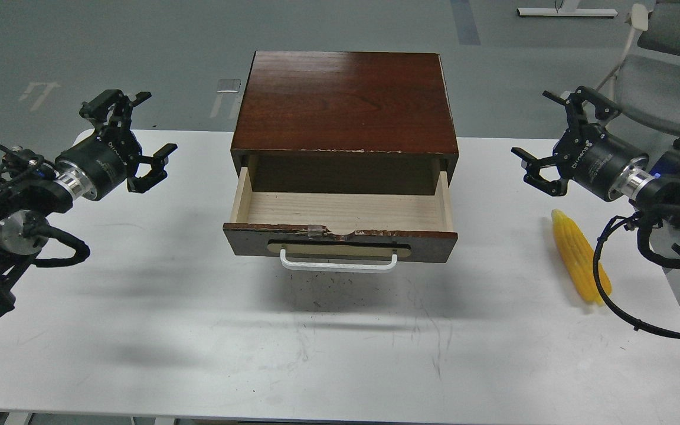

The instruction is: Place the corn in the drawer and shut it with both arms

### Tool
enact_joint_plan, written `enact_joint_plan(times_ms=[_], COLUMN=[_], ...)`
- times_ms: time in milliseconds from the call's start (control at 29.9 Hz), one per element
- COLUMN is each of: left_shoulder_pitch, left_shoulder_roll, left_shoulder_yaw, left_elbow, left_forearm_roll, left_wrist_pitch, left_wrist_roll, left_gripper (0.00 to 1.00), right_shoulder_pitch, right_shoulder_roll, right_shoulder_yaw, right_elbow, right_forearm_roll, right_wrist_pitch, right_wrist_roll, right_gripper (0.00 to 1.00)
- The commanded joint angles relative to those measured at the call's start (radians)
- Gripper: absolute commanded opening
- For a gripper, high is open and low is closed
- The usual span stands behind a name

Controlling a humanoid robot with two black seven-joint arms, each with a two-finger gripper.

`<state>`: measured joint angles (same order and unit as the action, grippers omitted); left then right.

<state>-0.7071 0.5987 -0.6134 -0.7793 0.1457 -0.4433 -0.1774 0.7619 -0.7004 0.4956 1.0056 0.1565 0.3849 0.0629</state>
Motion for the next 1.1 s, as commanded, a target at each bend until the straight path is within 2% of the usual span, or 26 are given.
enact_joint_plan(times_ms=[0, 469, 703, 1071], left_shoulder_pitch=[0.0, -0.002, -0.003, -0.006], left_shoulder_roll=[0.001, 0.001, 0.004, 0.003], left_shoulder_yaw=[0.001, 0.0, 0.001, 0.003], left_elbow=[0.0, 0.0, -0.02, -0.029], left_forearm_roll=[0.0, 0.002, 0.002, 0.003], left_wrist_pitch=[0.002, 0.005, 0.005, 0.018], left_wrist_roll=[-0.001, -0.002, -0.002, -0.002], left_gripper=[0.98, 0.98, 0.98, 0.98], right_shoulder_pitch=[0.001, 0.019, 0.014, 0.016], right_shoulder_roll=[0.002, -0.002, -0.024, -0.016], right_shoulder_yaw=[0.0, -0.015, -0.008, -0.005], right_elbow=[-0.004, -0.009, -0.007, -0.007], right_forearm_roll=[0.0, -0.006, -0.043, -0.044], right_wrist_pitch=[0.0, -0.001, -0.049, -0.052], right_wrist_roll=[0.0, 0.0, 0.003, 0.008], right_gripper=[1.0, 1.0, 1.0, 1.0])
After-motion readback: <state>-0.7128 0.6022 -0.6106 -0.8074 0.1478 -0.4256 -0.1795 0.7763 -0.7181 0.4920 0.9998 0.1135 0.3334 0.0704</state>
